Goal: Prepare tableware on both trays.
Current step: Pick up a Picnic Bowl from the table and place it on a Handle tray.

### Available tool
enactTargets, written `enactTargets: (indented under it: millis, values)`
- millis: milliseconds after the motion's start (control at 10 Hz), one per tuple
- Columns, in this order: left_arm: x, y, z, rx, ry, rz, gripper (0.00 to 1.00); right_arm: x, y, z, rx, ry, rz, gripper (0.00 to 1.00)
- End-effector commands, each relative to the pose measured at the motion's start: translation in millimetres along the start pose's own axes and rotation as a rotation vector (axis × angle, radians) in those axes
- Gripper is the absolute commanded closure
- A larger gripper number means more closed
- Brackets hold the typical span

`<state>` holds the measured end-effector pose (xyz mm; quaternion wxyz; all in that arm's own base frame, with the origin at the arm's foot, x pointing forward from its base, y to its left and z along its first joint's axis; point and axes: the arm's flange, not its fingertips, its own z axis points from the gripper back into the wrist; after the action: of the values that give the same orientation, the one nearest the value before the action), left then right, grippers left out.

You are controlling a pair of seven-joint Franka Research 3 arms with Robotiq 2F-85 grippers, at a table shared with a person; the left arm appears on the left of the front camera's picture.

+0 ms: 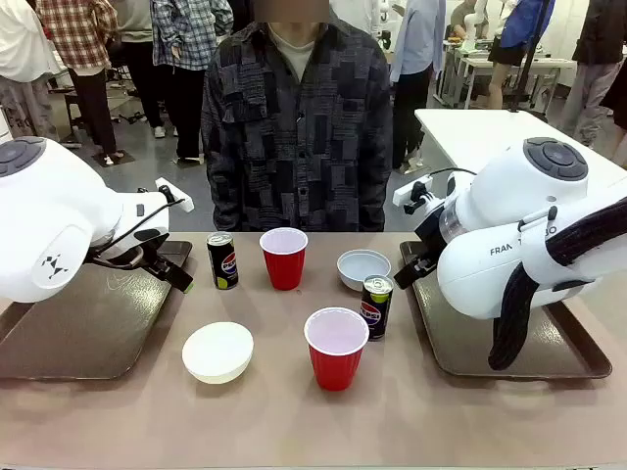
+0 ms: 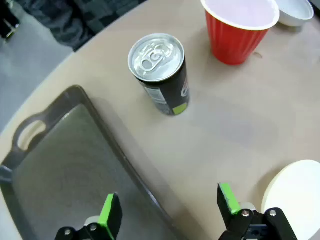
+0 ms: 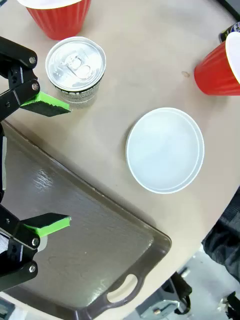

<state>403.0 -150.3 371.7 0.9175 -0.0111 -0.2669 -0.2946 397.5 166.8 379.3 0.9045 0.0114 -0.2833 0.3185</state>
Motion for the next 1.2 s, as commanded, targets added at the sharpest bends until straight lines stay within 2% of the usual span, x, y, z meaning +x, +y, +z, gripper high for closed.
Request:
enactTargets:
  millis: [0,1100]
  values:
    - [0.0,-0.1,0.0,0.000,0.000,0.000,0.00,0.0,0.0,-0.1,0.000,0.000,0.000,0.00]
    - [0.0,-0.1,0.0,0.000,0.000,0.000,0.00,0.0,0.0,-0.1,0.000,0.000,0.000,0.00]
